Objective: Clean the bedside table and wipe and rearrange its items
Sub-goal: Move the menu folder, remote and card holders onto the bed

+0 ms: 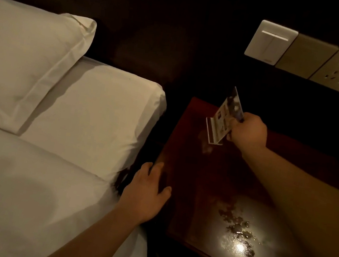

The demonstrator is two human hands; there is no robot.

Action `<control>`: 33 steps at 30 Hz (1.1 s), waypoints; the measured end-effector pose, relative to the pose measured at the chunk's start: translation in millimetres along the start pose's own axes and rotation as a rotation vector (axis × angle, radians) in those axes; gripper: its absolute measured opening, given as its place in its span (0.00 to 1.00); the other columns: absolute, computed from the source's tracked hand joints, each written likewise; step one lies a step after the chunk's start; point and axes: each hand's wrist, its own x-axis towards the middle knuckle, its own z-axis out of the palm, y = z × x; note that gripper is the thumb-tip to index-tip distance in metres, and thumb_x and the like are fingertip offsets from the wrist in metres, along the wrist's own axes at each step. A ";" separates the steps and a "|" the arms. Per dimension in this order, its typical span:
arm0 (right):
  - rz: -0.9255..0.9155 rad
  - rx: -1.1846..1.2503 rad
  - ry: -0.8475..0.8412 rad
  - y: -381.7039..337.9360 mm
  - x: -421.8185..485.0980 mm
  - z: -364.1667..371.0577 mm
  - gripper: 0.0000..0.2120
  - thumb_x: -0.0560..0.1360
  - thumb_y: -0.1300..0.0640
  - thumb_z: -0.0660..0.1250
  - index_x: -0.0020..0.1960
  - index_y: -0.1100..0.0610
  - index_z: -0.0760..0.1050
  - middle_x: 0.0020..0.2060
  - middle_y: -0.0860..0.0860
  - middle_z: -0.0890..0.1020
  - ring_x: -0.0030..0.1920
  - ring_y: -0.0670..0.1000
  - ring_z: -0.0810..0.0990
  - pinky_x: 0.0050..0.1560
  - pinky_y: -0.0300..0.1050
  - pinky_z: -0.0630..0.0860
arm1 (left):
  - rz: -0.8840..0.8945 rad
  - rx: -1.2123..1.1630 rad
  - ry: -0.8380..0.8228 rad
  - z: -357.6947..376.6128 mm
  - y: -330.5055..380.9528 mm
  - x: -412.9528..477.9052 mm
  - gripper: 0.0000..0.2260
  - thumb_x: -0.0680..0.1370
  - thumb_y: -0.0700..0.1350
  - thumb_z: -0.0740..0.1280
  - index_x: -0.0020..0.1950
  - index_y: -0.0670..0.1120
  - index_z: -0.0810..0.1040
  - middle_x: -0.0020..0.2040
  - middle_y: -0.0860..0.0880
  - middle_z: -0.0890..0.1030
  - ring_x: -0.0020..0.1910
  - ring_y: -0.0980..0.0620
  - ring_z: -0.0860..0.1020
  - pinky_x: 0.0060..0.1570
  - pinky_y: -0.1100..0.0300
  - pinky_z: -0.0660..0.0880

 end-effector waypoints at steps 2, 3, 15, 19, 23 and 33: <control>-0.013 0.023 0.016 1.5 -7.3 0.1 0.13 0.78 0.53 0.62 0.50 0.63 0.77 0.44 0.59 0.83 0.42 0.58 0.84 0.42 0.61 0.83 | -0.010 -0.011 -0.016 -1.3 2.3 1.7 0.35 0.73 0.65 0.57 0.78 0.56 0.53 0.77 0.48 0.59 0.73 0.45 0.65 0.61 0.45 0.74; -0.028 0.035 0.016 1.0 -12.8 0.6 0.13 0.78 0.53 0.61 0.49 0.63 0.77 0.43 0.58 0.83 0.41 0.58 0.84 0.41 0.61 0.83 | -0.013 -0.026 -0.017 -1.8 3.5 2.1 0.37 0.71 0.67 0.56 0.78 0.57 0.53 0.76 0.49 0.60 0.72 0.46 0.66 0.60 0.48 0.74; -0.062 0.314 -0.151 -48.2 -116.4 25.4 0.06 0.75 0.58 0.64 0.46 0.61 0.76 0.35 0.54 0.84 0.29 0.48 0.84 0.36 0.55 0.84 | 0.123 -0.109 0.307 -33.2 39.0 3.5 0.44 0.71 0.66 0.70 0.80 0.55 0.53 0.79 0.47 0.60 0.76 0.46 0.62 0.71 0.44 0.67; -0.083 0.453 -0.269 -58.0 -142.5 31.0 0.09 0.73 0.57 0.68 0.45 0.64 0.76 0.33 0.57 0.83 0.30 0.52 0.85 0.36 0.56 0.84 | 0.165 -0.184 0.420 -48.4 30.3 -5.3 0.20 0.81 0.48 0.64 0.73 0.51 0.71 0.68 0.48 0.77 0.64 0.47 0.76 0.61 0.53 0.74; -0.249 0.359 -0.356 -59.1 -157.9 31.5 0.08 0.70 0.47 0.73 0.39 0.51 0.79 0.35 0.48 0.84 0.36 0.48 0.84 0.42 0.54 0.83 | 0.057 -0.391 0.476 -60.6 7.2 -35.9 0.10 0.82 0.44 0.63 0.56 0.55 0.81 0.48 0.55 0.85 0.48 0.55 0.83 0.48 0.59 0.78; -0.121 0.294 -0.661 -48.0 -229.5 76.7 0.03 0.72 0.55 0.72 0.43 0.47 0.79 0.35 0.49 0.84 0.34 0.49 0.82 0.38 0.48 0.79 | -0.353 -1.041 0.591 -95.0 -63.4 -166.7 0.10 0.82 0.41 0.62 0.52 0.46 0.84 0.48 0.47 0.87 0.48 0.49 0.85 0.50 0.52 0.78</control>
